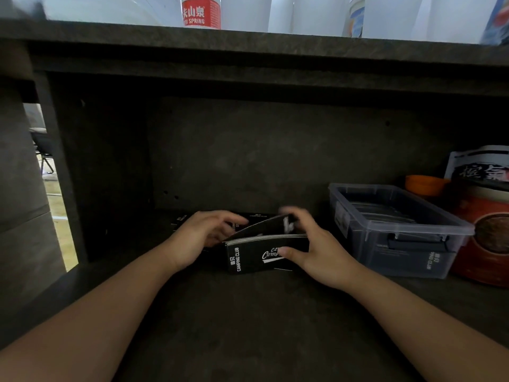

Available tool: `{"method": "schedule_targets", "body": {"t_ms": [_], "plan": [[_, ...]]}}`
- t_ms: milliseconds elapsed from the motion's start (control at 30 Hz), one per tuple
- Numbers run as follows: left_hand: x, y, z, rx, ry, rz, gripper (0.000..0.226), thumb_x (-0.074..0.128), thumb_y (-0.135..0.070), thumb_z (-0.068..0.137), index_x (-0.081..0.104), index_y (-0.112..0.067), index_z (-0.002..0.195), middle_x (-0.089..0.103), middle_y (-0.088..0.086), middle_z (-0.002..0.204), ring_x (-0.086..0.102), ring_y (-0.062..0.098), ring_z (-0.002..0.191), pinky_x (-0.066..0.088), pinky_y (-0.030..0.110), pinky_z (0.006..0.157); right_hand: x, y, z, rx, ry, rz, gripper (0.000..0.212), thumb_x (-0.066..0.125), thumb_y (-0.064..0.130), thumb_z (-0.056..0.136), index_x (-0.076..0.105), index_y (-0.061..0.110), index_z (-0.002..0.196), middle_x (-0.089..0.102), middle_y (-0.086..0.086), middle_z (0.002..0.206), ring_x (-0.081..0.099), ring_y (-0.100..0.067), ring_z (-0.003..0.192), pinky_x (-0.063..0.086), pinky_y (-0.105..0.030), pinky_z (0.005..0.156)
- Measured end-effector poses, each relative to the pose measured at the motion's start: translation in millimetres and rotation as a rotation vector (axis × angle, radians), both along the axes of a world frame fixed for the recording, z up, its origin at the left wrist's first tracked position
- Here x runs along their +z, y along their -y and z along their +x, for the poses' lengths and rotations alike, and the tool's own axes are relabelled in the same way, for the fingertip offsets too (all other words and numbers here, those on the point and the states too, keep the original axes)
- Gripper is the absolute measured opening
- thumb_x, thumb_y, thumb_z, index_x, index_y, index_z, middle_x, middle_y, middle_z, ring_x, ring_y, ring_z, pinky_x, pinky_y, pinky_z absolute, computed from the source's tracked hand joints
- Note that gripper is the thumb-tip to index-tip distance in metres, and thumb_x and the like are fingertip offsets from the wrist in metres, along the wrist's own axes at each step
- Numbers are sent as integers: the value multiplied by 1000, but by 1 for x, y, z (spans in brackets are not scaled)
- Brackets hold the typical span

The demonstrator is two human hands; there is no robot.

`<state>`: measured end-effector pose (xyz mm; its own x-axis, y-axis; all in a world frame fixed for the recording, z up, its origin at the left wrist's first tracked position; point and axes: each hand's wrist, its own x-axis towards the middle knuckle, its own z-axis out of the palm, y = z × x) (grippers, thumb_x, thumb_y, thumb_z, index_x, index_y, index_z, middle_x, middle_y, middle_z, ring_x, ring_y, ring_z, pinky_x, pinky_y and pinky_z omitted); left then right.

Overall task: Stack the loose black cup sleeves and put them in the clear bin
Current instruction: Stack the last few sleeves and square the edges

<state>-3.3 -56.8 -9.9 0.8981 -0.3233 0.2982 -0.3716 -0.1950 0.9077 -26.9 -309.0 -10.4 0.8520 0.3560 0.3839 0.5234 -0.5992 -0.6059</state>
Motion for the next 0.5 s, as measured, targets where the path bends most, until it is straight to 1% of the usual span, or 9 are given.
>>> {"method": "schedule_targets", "body": {"t_ms": [33,67,133,200,267,333,367,433,500], "plan": [[-2,-2,3,59,4,-30,36,36,-28,98,70,-20,107,72,8,88,67,18,78,50,21,69,-1,0,1,-8,29,-18,54,69,25,87,40,45,128,55,19,120,53,3,111,47,-21,95],[-5,-6,8,156,37,-1,34,35,-23,102,69,-25,105,71,6,92,67,18,82,50,24,74,-2,0,2,-19,41,-21,46,69,25,87,44,43,121,59,16,116,56,2,108,49,-25,95],[-14,-19,20,368,131,250,29,37,-22,104,63,-35,102,68,-2,103,64,14,94,49,32,87,-3,-1,2,-26,19,0,43,69,24,86,43,41,116,63,12,109,59,0,104,51,-26,92],[-20,-24,22,412,108,395,25,38,-32,104,62,-36,99,68,-8,104,62,12,100,47,35,95,-4,-2,3,-17,10,7,47,70,21,86,42,41,119,65,12,106,60,1,101,51,-23,90],[-19,-15,17,353,65,410,36,36,-39,103,70,-32,92,71,-10,97,64,7,97,46,32,93,-4,-2,4,-16,37,9,50,70,18,85,45,41,121,67,12,103,61,3,100,49,-19,89],[-17,-2,11,294,86,442,41,37,-38,104,73,-27,88,72,-10,93,64,4,93,44,29,89,-4,-2,5,-20,70,-25,43,69,19,86,52,39,119,66,15,104,60,5,100,47,-14,88],[-16,2,10,304,124,469,37,39,-34,104,72,-26,89,71,-11,95,63,4,94,43,28,88,-5,-2,5,-21,83,-56,36,68,20,87,56,38,116,65,17,106,58,6,100,45,-12,87],[-7,-1,10,433,211,516,24,46,-23,102,68,-27,95,68,-10,100,61,7,96,43,25,85,-5,-2,5,-19,90,-93,26,66,21,89,61,35,110,64,19,106,58,7,100,46,-14,87],[2,-17,10,495,208,529,9,58,-27,96,63,-34,95,65,-7,104,61,10,96,44,23,80,-3,0,6,-40,79,-90,20,64,20,90,62,33,105,65,17,104,58,5,99,47,-16,86]]}}
